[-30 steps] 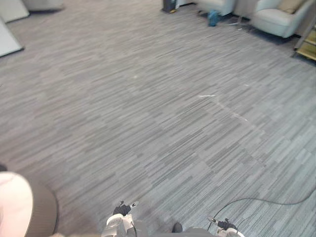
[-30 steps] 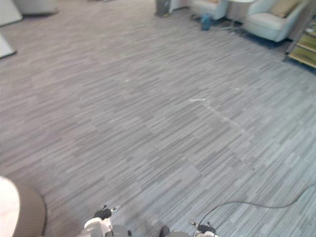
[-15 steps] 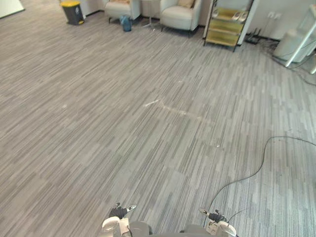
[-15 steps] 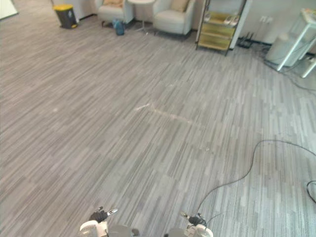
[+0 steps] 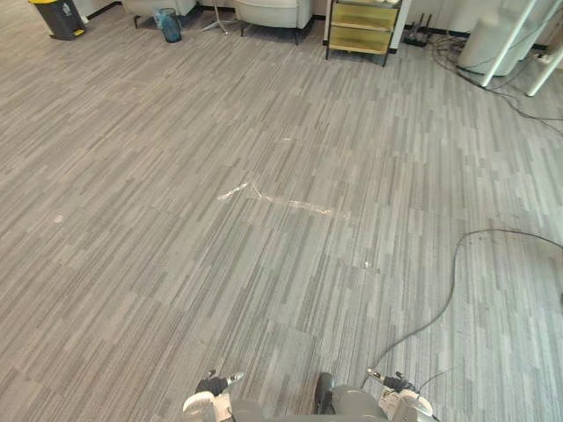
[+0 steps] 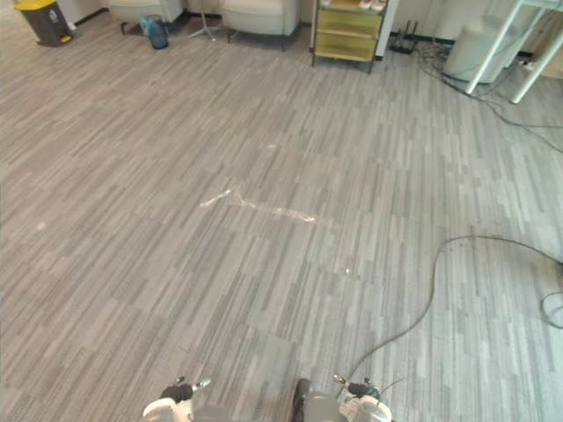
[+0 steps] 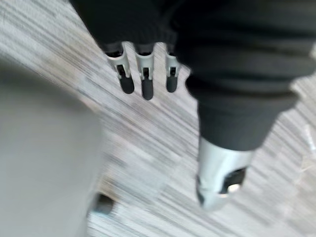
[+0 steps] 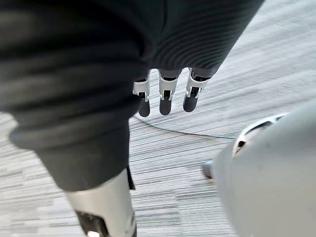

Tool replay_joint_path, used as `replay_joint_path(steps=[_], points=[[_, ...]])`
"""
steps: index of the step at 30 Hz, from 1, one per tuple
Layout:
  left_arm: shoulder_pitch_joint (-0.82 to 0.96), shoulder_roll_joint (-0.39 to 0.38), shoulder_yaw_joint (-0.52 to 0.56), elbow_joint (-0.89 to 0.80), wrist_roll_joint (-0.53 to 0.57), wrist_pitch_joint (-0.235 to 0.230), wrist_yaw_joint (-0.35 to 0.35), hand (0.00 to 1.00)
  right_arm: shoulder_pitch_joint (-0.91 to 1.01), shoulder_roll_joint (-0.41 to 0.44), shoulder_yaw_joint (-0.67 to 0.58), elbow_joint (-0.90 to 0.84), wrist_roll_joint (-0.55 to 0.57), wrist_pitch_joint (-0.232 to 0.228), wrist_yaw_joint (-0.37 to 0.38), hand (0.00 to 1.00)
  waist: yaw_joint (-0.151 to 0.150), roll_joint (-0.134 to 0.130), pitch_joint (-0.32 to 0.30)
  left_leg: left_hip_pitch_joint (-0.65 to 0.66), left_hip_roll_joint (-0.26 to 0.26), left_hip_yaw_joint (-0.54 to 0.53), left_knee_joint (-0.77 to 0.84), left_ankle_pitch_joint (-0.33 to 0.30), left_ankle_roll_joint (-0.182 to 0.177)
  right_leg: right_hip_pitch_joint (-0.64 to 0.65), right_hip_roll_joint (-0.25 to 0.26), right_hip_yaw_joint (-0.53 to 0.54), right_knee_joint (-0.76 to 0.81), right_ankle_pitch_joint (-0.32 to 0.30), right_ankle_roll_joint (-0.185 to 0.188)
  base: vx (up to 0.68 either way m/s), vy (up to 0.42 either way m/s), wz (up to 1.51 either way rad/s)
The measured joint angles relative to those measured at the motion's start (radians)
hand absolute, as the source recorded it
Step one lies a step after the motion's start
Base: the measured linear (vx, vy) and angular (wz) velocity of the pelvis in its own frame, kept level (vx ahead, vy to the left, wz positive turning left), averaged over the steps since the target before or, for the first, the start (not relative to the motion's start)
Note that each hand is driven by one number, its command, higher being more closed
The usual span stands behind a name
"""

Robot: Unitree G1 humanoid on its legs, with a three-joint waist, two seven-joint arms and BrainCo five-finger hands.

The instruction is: Pick up cushions and gather them together orderly.

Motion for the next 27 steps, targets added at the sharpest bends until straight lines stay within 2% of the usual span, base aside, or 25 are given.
replay_joint_path(steps=[2, 3, 4, 5, 6, 7, 8, 9, 11, 12, 13, 14, 15, 16, 17, 18, 19, 20, 21, 23, 24, 25, 26, 27], points=[[0.001, -0.002, 0.000, -0.023, -0.009, -0.012, 0.000, 0.00, -0.003, 0.011, -0.010, -0.001, 0.015, 0.000, -0.004, 0.00, 0.020, -0.014, -0.007, -0.071, -0.013, 0.081, -0.166, -0.014, 0.017, 0.068, -0.006, 0.027, -0.070, -0.003, 0.009, 0.36, -0.026, -0.44], [0.000, -0.006, 0.000, -0.025, -0.009, -0.015, -0.001, 0.00, -0.012, 0.014, -0.014, -0.006, 0.015, 0.000, -0.004, 0.00, 0.023, -0.017, -0.008, -0.089, -0.042, 0.099, -0.335, -0.007, 0.018, 0.098, -0.016, 0.046, -0.104, -0.003, 0.025, 0.37, 0.030, -0.46], [-0.002, -0.008, 0.001, -0.025, -0.009, -0.014, -0.001, 0.00, -0.022, 0.015, -0.015, -0.011, 0.015, 0.001, -0.004, 0.00, 0.024, -0.017, -0.008, -0.091, -0.060, 0.095, -0.424, 0.001, 0.023, 0.116, -0.022, 0.058, -0.118, -0.006, 0.032, 0.60, 0.113, -0.50], [-0.002, -0.011, 0.001, -0.022, -0.009, -0.014, 0.000, 0.00, -0.021, 0.017, -0.018, -0.022, 0.015, 0.001, -0.004, 0.00, 0.026, -0.015, -0.009, -0.093, -0.092, 0.082, -0.598, 0.054, 0.026, 0.141, -0.032, 0.080, -0.139, -0.012, 0.044, 0.51, 0.141, -0.45], [0.000, -0.013, 0.002, -0.022, -0.009, -0.015, 0.000, 0.00, -0.019, 0.017, -0.021, -0.026, 0.015, 0.001, -0.004, 0.00, 0.027, -0.013, -0.011, -0.085, -0.107, 0.062, -0.688, 0.120, 0.025, 0.159, -0.035, 0.093, -0.152, -0.017, 0.054, 0.52, 0.182, -0.64], [0.002, -0.010, 0.004, -0.020, -0.009, -0.015, 0.001, 0.00, -0.016, 0.016, -0.024, -0.027, 0.015, 0.001, -0.004, 0.00, 0.040, -0.022, -0.014, -0.073, -0.126, 0.055, -0.728, 0.232, 0.037, 0.176, -0.047, 0.118, -0.163, -0.025, 0.068, 0.52, 0.198, -0.51], [-0.005, 0.003, 0.002, -0.019, -0.008, -0.015, 0.001, 0.00, -0.013, 0.035, -0.024, -0.031, 0.015, 0.003, -0.005, 0.00, 0.040, -0.043, -0.032, -0.056, -0.151, 0.070, -0.751, 0.229, 0.066, 0.176, -0.071, 0.141, -0.177, -0.005, 0.098, 0.62, 0.251, -0.40], [-0.012, 0.005, 0.000, -0.017, -0.007, -0.014, 0.000, 0.00, -0.002, 0.050, -0.028, -0.039, 0.015, 0.004, -0.005, 0.00, 0.038, -0.052, -0.033, -0.054, -0.152, 0.082, -0.728, 0.211, 0.096, 0.178, -0.082, 0.166, -0.180, 0.035, 0.115, 0.61, 0.248, -0.16], [-0.012, 0.010, 0.007, -0.020, -0.008, -0.012, -0.001, 0.00, 0.004, 0.065, -0.033, -0.042, 0.013, 0.011, -0.003, 0.00, 0.047, -0.068, -0.045, -0.046, -0.152, 0.118, -0.684, 0.185, 0.118, 0.179, -0.099, 0.217, -0.150, 0.067, 0.142, 0.41, 0.200, -0.24], [-0.009, 0.009, 0.011, -0.019, -0.008, -0.008, 0.001, 0.00, 0.005, 0.066, -0.030, -0.043, 0.011, 0.010, -0.001, 0.00, 0.050, -0.072, -0.046, -0.006, -0.165, 0.123, -0.675, 0.158, 0.135, 0.170, -0.110, 0.231, -0.065, 0.084, 0.167, 0.50, 0.229, -0.42], [-0.002, 0.006, 0.008, -0.016, -0.008, -0.006, 0.001, 0.00, 0.012, 0.057, -0.014, -0.043, 0.010, 0.008, 0.002, 0.00, 0.051, -0.066, -0.047, 0.063, -0.169, 0.122, -0.689, 0.125, 0.131, 0.100, -0.112, 0.247, 0.162, 0.086, 0.183, 0.48, 0.215, -0.41], [-0.002, 0.007, 0.003, -0.009, -0.008, -0.006, 0.000, 0.00, 0.014, 0.054, -0.006, -0.043, 0.011, 0.008, 0.004, 0.00, 0.051, -0.063, -0.044, 0.102, -0.170, 0.120, -0.703, 0.111, 0.126, 0.038, -0.117, 0.249, 0.313, 0.112, 0.226, 0.38, 0.143, -0.35], [-0.010, 0.010, -0.009, 0.005, -0.008, -0.002, 0.001, 0.00, 0.019, 0.052, 0.000, -0.044, 0.011, 0.008, 0.006, 0.00, 0.040, -0.055, -0.040, 0.179, -0.176, 0.107, -0.734, 0.064, 0.126, -0.076, -0.126, 0.242, 0.582, 0.125, 0.242, 0.30, 0.100, -0.12], [-0.011, 0.015, -0.014, 0.016, -0.008, 0.002, 0.002, 0.00, 0.027, 0.054, 0.004, -0.048, 0.013, 0.010, 0.005, 0.00, 0.033, -0.048, -0.035, 0.223, -0.183, 0.106, -0.750, 0.051, 0.126, -0.139, -0.140, 0.228, 0.694, 0.089, 0.220, 0.36, 0.111, 0.04], [-0.015, 0.015, -0.017, 0.028, -0.008, 0.008, 0.003, 0.00, 0.041, 0.050, 0.006, -0.082, 0.010, 0.007, 0.005, 0.00, 0.016, -0.048, -0.037, 0.286, -0.182, 0.104, -0.781, 0.033, 0.133, -0.203, -0.155, 0.169, 0.731, 0.048, 0.192, 0.35, 0.086, 0.11], [-0.015, 0.013, -0.017, 0.029, -0.008, 0.008, 0.004, 0.00, 0.040, 0.048, 0.004, -0.084, 0.010, 0.005, 0.005, 0.00, 0.013, -0.043, -0.035, 0.319, -0.180, 0.101, -0.800, 0.024, 0.138, -0.230, -0.157, 0.132, 0.717, 0.033, 0.181, 0.32, 0.071, 0.10], [-0.015, 0.012, -0.017, 0.032, -0.008, 0.007, 0.005, 0.00, 0.037, 0.048, 0.002, -0.082, 0.010, -0.001, 0.006, 0.00, 0.009, -0.047, -0.034, 0.367, -0.178, 0.099, -0.835, 0.023, 0.139, -0.257, -0.158, 0.075, 0.635, 0.004, 0.154, 0.31, 0.029, 0.24], [-0.017, 0.007, -0.017, 0.032, -0.008, 0.007, 0.004, 0.00, 0.038, 0.047, -0.011, -0.080, 0.010, -0.005, 0.006, 0.00, 0.000, -0.048, -0.034, 0.401, -0.174, 0.084, -0.852, 0.013, 0.134, -0.276, -0.146, 0.025, 0.498, 0.001, 0.148, 0.31, -0.021, 0.36], [-0.016, 0.004, -0.017, 0.032, -0.008, 0.006, 0.003, 0.00, 0.038, 0.046, -0.017, -0.079, 0.010, -0.008, 0.006, 0.00, -0.005, -0.047, -0.034, 0.409, -0.174, 0.073, -0.856, 0.004, 0.129, -0.287, -0.136, 0.018, 0.437, 0.007, 0.144, 0.34, -0.051, 0.61], [-0.013, -0.001, -0.016, 0.032, -0.006, 0.006, 0.002, 0.00, 0.036, 0.044, -0.047, -0.075, 0.012, -0.011, 0.005, 0.00, -0.029, -0.047, -0.034, 0.443, -0.181, 0.026, -0.871, -0.024, 0.110, -0.301, -0.104, 0.028, 0.216, 0.100, 0.114, 0.44, -0.134, 0.71], [-0.008, 0.001, -0.016, 0.032, -0.003, 0.006, 0.002, 0.00, 0.038, 0.044, -0.049, -0.074, 0.012, -0.011, 0.005, 0.00, -0.034, -0.048, -0.035, 0.462, -0.184, 0.006, -0.872, -0.034, 0.101, -0.301, -0.099, 0.024, 0.161, 0.138, 0.106, 0.57, -0.199, 0.62], [-0.002, 0.007, -0.015, 0.033, 0.002, 0.006, 0.002, 0.00, 0.044, 0.043, -0.055, -0.066, 0.012, -0.010, 0.006, 0.00, -0.036, -0.061, -0.042, 0.482, -0.195, -0.020, -0.874, -0.050, 0.086, -0.283, -0.088, 0.021, 0.102, 0.195, 0.048, 0.49, -0.184, 0.26], [0.000, -0.010, -0.015, 0.041, 0.010, 0.008, 0.001, 0.00, 0.036, 0.026, -0.060, -0.056, 0.010, -0.009, 0.005, 0.00, -0.032, -0.020, -0.044, 0.493, -0.165, -0.035, -0.864, -0.055, 0.084, -0.274, -0.070, 0.005, 0.131, 0.174, 0.045, 0.49, -0.185, 0.20], [0.015, -0.018, -0.013, 0.041, 0.012, 0.008, -0.001, 0.00, 0.035, 0.014, -0.062, -0.054, 0.010, -0.010, 0.006, 0.00, -0.032, -0.005, -0.054, 0.482, -0.156, -0.062, -0.825, -0.055, 0.084, -0.268, -0.064, 0.004, 0.133, 0.141, 0.046, 0.46, -0.192, 0.08]])
